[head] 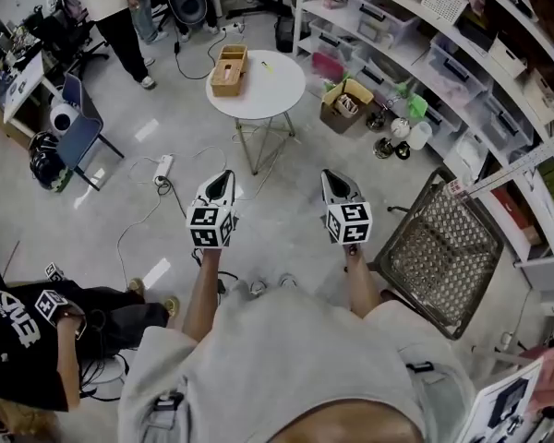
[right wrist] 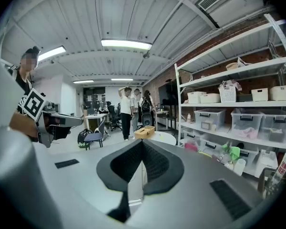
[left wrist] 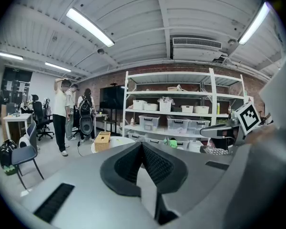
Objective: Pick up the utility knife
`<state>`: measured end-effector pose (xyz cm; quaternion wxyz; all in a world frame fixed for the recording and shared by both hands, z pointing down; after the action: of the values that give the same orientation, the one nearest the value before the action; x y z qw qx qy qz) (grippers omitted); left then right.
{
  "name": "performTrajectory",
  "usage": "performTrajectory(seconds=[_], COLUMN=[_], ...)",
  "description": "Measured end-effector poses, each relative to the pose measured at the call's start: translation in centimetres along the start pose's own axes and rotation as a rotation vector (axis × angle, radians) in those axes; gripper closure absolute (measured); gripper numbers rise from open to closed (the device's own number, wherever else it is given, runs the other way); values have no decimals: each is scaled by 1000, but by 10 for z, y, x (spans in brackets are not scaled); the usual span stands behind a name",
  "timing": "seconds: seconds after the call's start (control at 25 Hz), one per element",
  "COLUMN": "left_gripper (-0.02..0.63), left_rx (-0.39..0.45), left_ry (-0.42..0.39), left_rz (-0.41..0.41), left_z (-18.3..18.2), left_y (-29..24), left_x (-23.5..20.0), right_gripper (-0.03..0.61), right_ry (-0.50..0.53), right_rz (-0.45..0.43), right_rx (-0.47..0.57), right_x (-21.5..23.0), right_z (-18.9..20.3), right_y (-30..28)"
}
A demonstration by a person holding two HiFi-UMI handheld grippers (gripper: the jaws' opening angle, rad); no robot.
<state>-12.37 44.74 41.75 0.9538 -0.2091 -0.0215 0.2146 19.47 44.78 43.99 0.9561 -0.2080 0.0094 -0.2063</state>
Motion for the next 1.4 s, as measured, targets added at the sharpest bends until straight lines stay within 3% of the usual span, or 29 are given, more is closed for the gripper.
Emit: performTrajectory(seconds=[0.84, 1.12, 1.4], left_gripper=[595, 594, 594], left_rx=[-25, -28, -18], left_ry=[20, 25, 32], left_rz=[-28, -17, 15], left_z=[8, 8, -12], left_y=[-25, -54, -114], left_x=[25, 9, -29], right_gripper=[546, 548, 546], right_ry=[41, 39, 49], right_rz=[-29, -24, -3], right_rx=[-11, -24, -30], right_x=[23, 29, 45], right_z=[7, 6, -19], right_y=[-7, -37, -97])
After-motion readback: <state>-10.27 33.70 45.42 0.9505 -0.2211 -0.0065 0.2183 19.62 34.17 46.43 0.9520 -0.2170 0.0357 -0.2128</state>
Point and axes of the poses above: the fingertips, and each gripper's own axes: y backward along the fingers, x to its right, z out of its underside, the point moved 10 cm from there along y, backward along the fingers, and after that the axes turned 8 degrees about -x, right-handed, at the moved point
